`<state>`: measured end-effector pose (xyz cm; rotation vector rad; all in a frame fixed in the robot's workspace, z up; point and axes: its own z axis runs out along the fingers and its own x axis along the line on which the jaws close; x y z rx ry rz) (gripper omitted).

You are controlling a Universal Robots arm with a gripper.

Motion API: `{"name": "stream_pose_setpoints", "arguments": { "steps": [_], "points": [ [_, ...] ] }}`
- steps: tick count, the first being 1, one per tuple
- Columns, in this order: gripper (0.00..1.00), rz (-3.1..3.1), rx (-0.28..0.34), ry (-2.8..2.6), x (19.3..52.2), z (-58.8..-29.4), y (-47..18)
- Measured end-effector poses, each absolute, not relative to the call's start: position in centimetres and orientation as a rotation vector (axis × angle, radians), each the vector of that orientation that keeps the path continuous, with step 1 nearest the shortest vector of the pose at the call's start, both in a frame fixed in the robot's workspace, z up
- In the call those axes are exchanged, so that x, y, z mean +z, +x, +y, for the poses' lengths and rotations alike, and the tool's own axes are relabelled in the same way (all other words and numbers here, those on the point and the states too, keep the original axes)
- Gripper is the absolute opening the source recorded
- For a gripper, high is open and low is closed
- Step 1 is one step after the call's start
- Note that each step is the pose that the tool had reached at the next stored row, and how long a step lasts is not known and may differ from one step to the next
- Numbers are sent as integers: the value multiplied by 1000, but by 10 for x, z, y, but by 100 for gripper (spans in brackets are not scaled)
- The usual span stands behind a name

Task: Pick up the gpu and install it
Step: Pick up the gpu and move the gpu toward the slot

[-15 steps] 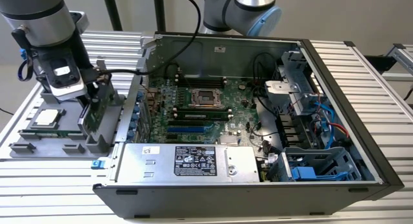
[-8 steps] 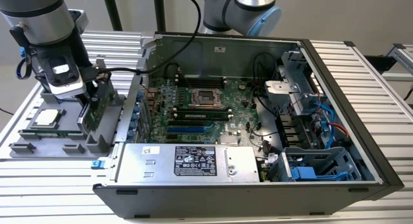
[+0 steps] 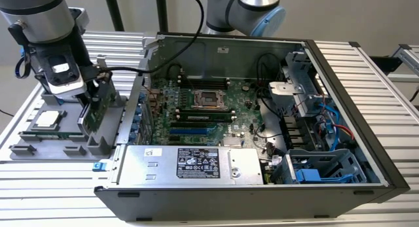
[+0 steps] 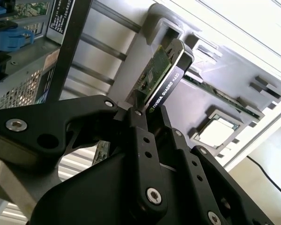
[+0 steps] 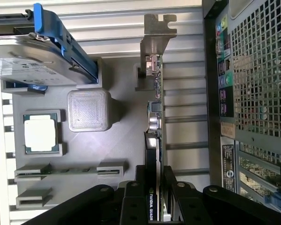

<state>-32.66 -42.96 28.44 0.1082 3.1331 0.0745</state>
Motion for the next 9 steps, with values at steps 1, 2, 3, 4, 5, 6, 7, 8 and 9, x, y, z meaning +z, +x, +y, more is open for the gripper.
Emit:
{"name": "stream_pose_setpoints", "arguments": {
  "steps": [1,2,3,4,5,6,7,8,9],
  "points": [
    [0,3133,74,108,285,-430,-327],
    [0,3133,75,108,286,-430,-327],
    [0,3133,74,108,287,-430,-327],
    [0,3133,74,108,288,-430,-327],
    [0,3133,74,108,289,-430,-327],
    [0,3133,74,108,290,-430,-327],
    [0,3133,74,108,292,-430,-327],
    [0,3133,75,108,292,-430,-327],
    [0,3133,75,108,293,-430,-327]
  ]
}}
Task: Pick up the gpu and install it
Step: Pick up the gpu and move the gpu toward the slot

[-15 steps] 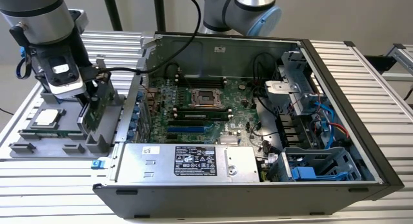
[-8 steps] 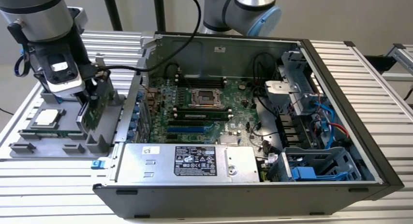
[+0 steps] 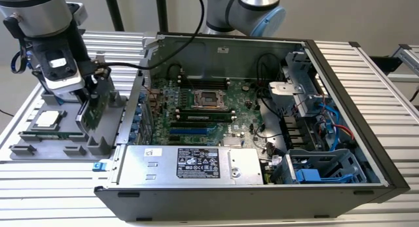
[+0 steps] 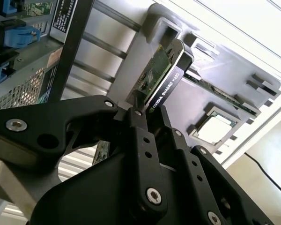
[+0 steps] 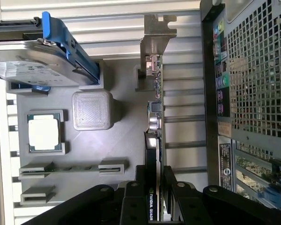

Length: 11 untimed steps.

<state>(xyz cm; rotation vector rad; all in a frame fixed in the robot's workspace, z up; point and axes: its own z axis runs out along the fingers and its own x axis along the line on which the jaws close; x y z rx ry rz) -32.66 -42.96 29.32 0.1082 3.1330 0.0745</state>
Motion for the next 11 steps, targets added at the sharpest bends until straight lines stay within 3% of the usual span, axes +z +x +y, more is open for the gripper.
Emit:
{"name": "stream_pose_setpoints", "arguments": {
  "steps": [11],
  "points": [
    [0,3133,74,108,302,-430,-327]
  ]
}}
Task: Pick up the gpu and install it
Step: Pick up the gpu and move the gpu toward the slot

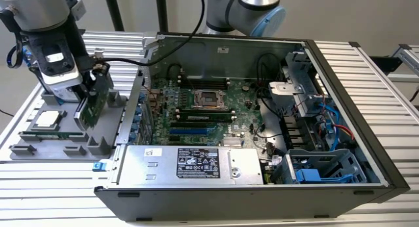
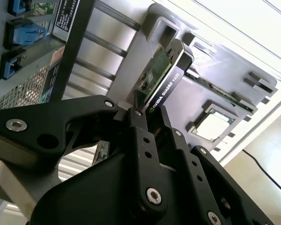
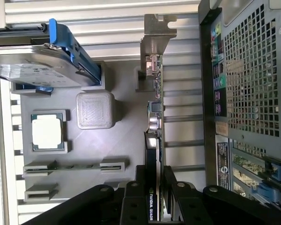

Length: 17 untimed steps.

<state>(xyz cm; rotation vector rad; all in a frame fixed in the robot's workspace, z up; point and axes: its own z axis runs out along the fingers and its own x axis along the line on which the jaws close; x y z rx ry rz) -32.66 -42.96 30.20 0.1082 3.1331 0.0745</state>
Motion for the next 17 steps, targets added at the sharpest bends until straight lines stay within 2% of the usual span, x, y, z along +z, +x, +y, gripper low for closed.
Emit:
{"name": "stream_pose_setpoints", "arguments": {
  "steps": [17],
  "points": [
    [0,3133,74,108,310,-430,-327]
  ]
}}
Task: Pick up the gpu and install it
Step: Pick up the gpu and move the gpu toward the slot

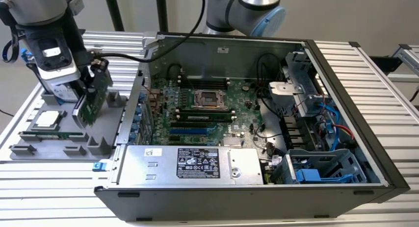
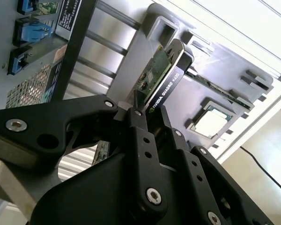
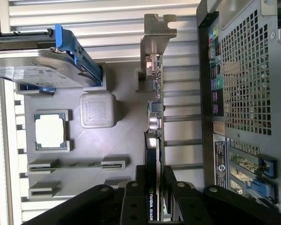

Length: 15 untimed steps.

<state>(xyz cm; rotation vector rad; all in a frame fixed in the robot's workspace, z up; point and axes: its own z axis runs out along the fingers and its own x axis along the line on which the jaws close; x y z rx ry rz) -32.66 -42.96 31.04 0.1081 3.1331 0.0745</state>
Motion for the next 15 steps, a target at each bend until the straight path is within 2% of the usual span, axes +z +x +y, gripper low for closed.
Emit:
{"name": "stream_pose_setpoints", "arguments": {
  "steps": [15],
  "points": [
    [0,3133,75,108,323,-430,-327]
  ]
}}
